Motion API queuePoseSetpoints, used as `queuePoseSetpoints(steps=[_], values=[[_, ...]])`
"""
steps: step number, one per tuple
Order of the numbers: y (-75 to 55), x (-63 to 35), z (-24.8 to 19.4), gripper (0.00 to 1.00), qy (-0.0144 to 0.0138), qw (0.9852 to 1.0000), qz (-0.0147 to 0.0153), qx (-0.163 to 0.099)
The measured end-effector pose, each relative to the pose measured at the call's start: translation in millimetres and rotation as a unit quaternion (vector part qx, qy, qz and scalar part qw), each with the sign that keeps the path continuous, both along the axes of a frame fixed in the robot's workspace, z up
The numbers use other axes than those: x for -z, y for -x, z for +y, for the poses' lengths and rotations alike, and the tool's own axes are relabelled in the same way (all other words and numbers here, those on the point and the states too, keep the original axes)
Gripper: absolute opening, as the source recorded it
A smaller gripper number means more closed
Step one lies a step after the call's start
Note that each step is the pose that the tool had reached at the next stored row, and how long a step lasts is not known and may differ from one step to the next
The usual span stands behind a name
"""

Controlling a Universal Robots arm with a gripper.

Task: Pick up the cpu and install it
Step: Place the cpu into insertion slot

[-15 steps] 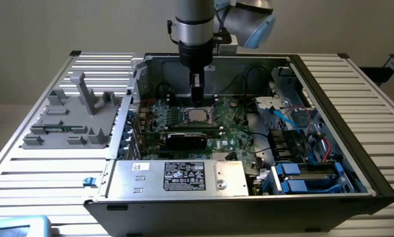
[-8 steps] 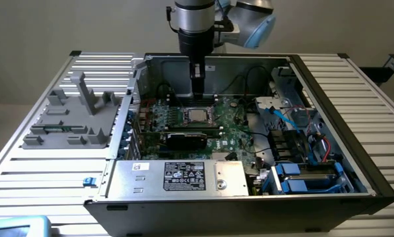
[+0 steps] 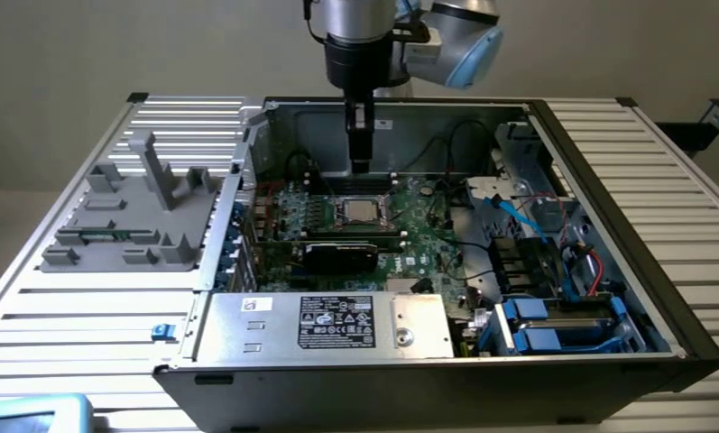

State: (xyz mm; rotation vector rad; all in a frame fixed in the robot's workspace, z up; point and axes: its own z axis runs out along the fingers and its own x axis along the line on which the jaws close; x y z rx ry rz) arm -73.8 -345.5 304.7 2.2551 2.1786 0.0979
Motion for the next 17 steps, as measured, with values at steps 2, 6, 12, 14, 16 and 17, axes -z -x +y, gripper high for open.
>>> queuePoseSetpoints(steps=[2,6,12,14,16,17], values=[[-1.2,-4.0,-0.5,0.62,0.0,1.0,0.0021,0.0],[-4.1,-13.0,-1.8,0.62,0.0,1.0,0.005,0.0],[-7.8,-23.1,-3.6,0.62,-0.0006,1.0,0.0081,0.0],[-8.4,-23.1,-3.8,0.62,-0.0007,1.0,0.0088,0.0],[-8.4,-23.1,-3.8,0.62,-0.0007,1.0,0.0089,0.0],[-8.4,-23.2,-3.8,0.62,-0.0006,1.0,0.0089,0.0]])
